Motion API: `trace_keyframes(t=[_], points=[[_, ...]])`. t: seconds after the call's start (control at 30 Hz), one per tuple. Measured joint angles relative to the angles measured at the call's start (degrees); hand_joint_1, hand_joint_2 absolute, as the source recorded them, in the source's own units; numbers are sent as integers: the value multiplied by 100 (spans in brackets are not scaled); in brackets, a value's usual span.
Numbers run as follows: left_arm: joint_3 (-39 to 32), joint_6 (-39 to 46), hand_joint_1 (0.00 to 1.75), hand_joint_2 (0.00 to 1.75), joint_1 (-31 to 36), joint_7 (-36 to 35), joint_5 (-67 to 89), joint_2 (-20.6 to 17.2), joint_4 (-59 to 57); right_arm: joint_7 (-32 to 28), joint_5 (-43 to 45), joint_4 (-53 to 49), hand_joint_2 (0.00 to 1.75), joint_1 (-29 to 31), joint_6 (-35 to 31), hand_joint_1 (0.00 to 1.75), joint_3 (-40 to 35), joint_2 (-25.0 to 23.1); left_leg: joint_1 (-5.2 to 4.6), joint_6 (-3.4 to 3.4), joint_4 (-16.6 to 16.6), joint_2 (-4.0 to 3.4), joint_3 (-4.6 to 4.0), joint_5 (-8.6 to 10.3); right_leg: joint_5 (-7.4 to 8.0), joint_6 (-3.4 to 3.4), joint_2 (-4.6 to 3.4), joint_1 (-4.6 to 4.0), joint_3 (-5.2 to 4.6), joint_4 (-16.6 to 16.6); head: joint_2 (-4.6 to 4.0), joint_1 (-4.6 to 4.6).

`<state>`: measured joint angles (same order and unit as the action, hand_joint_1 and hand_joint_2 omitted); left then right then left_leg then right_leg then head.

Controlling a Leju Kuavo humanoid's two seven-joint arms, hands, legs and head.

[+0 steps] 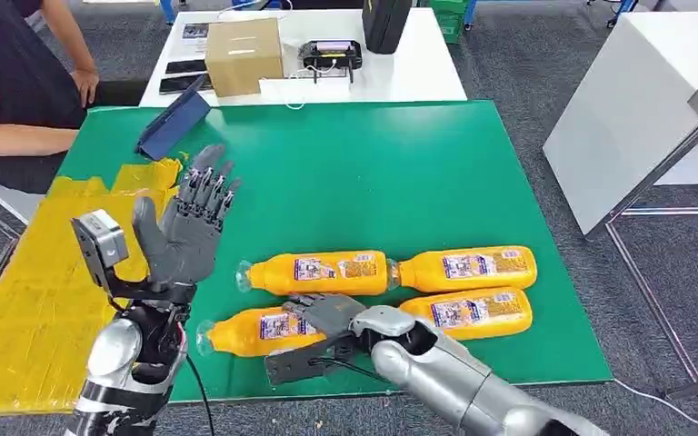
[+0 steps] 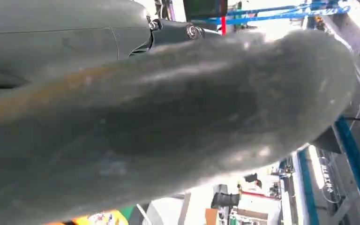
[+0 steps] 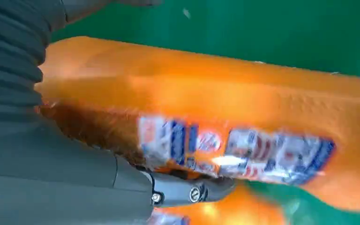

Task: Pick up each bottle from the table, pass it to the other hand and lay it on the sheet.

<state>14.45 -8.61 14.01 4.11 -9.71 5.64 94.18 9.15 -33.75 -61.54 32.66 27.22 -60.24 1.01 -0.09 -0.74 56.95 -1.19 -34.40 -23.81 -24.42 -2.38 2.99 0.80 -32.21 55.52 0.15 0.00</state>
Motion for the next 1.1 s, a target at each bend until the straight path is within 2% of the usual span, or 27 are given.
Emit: trace_keyframes(t=[0.2,0.3,0.37,0.43,0.57,0.63,0.7,0.77,0.8,0.87,0.93,1.1], points=[[166,144,0,0,407,-46,-240,168,-408,-995,-471,883,175,324,111,175,-676,-52,1,1,0,2,36,-2,-1,0,2,0,33,-2,0,2],[223,221,0,0,520,-66,-340,221,-552,-1363,-651,1275,175,413,8,175,-793,-137,1,6,-2,-34,86,-20,-4,3,-23,0,65,-4,0,-2],[262,256,0,0,572,-66,-385,251,-616,-1447,-721,1451,175,439,-77,175,-819,-188,1,10,-4,-40,125,-43,-22,16,-29,1,43,-7,0,-2],[299,352,0,0,613,-59,-406,273,-658,-1392,-732,1621,175,440,-253,175,-817,-236,3,8,-5,-39,152,-49,-31,17,-30,1,72,-8,0,0],[301,818,0,0,612,4,-144,273,-633,-495,-426,1735,175,295,-849,175,-550,-297,6,5,-6,-34,177,-48,-32,18,-28,1,105,-8,0,-4],[297,947,0,0,587,33,-28,262,-590,-325,-314,1779,175,231,-1057,175,-454,-284,9,-2,-6,-19,179,-37,-37,24,-12,0,114,-9,0,0],[196,1459,0,0,414,210,410,238,-395,-196,112,1579,175,-132,-2003,175,-97,-229,10,-1,-7,-15,181,-37,-37,23,-5,0,126,-9,0,2],[3,2120,0,0,141,445,1034,155,-77,-260,580,860,175,-770,-3036,175,514,-158,7,-2,-7,-9,168,-37,-27,9,-5,1,156,-9,0,2],[-117,2399,0,175,2,538,1287,105,58,-396,799,428,175,-1156,-3346,175,798,-89,6,-5,-5,-10,151,-31,-23,7,-6,1,159,-9,0,4],[-423,2881,0,175,-236,700,1703,44,281,-561,1227,-499,175,-1926,-3710,175,1396,-46,3,-6,-1,-4,95,-12,0,-1,-5,0,108,-5,0,2],[-664,3148,0,175,-387,820,1990,6,420,-716,1465,-1348,175,-2520,-3732,175,1802,-79,3,-7,0,2,45,-9,0,-1,-2,-1,61,1,0,2],[-1106,3593,0,175,-525,903,2168,-22,477,-979,1849,-2885,175,-3095,-3675,175,2477,-201,4,-2,-2,-1,9,-9,-4,2,-3,-3,16,3,0,0]])
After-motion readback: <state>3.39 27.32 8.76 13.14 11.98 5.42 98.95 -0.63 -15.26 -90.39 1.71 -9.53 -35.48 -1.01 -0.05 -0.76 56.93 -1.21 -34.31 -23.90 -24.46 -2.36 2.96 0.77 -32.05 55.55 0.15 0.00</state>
